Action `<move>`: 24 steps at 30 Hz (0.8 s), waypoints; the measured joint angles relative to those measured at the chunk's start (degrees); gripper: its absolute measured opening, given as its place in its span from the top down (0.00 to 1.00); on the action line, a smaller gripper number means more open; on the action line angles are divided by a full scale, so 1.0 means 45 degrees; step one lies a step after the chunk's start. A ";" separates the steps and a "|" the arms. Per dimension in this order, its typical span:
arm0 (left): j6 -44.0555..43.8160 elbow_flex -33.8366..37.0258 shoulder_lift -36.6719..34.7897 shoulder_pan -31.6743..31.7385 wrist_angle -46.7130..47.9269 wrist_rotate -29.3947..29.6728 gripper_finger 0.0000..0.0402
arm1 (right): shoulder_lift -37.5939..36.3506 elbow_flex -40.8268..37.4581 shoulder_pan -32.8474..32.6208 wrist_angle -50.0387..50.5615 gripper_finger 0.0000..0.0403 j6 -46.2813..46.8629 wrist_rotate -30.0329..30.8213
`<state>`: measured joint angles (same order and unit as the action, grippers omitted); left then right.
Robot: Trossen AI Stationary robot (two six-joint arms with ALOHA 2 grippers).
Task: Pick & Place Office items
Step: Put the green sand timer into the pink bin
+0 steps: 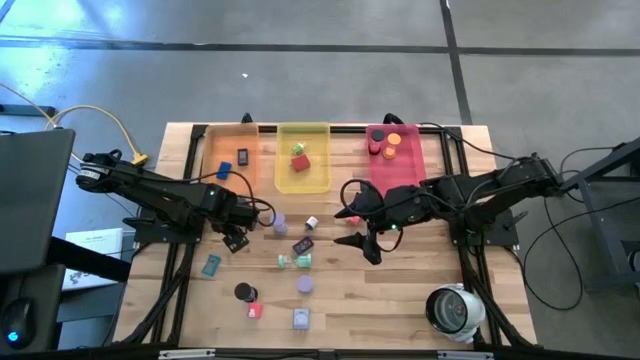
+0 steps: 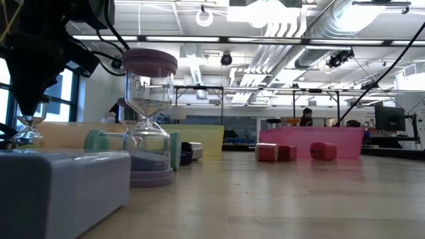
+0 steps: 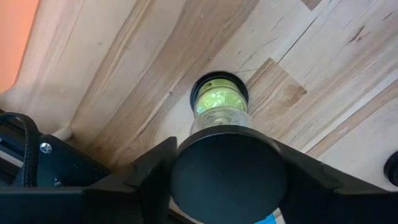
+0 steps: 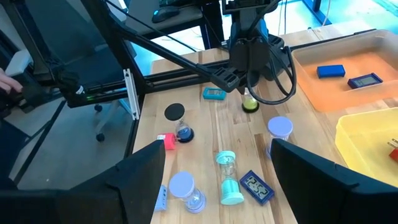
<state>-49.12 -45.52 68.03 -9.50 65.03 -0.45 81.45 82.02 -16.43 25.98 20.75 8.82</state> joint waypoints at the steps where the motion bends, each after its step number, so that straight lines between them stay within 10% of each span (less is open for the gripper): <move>1: -0.0021 0.0000 0.0000 0.0000 0.0006 0.0000 0.48 | 0.0000 0.0000 0.0002 0.0000 0.30 0.0000 0.0000; 24: 0.0460 -0.2969 -0.0586 0.0000 0.2629 -0.0306 0.50 | 0.0000 0.0000 0.0425 -0.0225 0.30 0.0107 0.0438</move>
<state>-47.05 -58.88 65.39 -9.50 76.86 -1.82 81.45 82.02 -14.52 24.96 21.23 10.79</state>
